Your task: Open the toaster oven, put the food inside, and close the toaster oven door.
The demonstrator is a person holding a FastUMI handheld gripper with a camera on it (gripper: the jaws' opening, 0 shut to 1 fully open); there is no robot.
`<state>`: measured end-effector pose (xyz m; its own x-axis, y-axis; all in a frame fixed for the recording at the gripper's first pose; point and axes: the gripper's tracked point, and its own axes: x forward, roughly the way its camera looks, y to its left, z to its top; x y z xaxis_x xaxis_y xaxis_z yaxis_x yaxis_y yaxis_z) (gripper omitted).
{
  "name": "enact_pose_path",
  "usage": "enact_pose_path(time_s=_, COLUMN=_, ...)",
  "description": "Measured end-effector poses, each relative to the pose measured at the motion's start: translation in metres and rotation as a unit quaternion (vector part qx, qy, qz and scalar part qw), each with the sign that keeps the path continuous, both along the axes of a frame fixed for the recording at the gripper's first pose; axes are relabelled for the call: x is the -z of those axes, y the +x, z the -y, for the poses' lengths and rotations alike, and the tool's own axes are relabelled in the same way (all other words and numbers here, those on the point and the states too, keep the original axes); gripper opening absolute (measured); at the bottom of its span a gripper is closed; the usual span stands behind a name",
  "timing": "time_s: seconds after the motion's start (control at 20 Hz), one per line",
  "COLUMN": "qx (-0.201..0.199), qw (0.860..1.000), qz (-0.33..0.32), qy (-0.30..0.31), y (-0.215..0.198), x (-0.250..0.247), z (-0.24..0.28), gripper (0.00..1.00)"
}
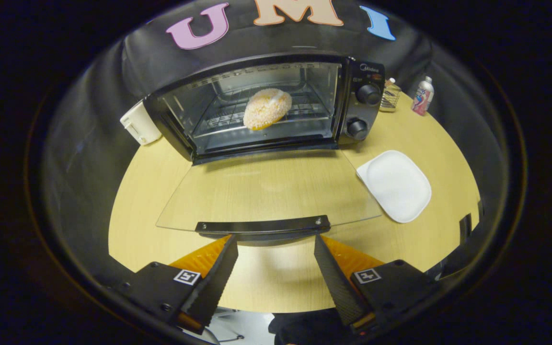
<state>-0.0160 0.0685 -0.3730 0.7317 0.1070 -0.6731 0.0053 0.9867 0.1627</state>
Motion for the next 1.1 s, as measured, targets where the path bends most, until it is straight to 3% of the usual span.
enact_pose_path(time_s=0.4, qx=0.01, qw=1.0, qz=0.016, qy=0.007, y=0.009, x=-0.046, z=0.001, gripper=1.0)
enact_pose_path(time_s=1.1, qx=0.02, qw=0.999, qz=0.035, qy=0.011, y=0.026, x=-0.084, z=0.003, gripper=1.0)
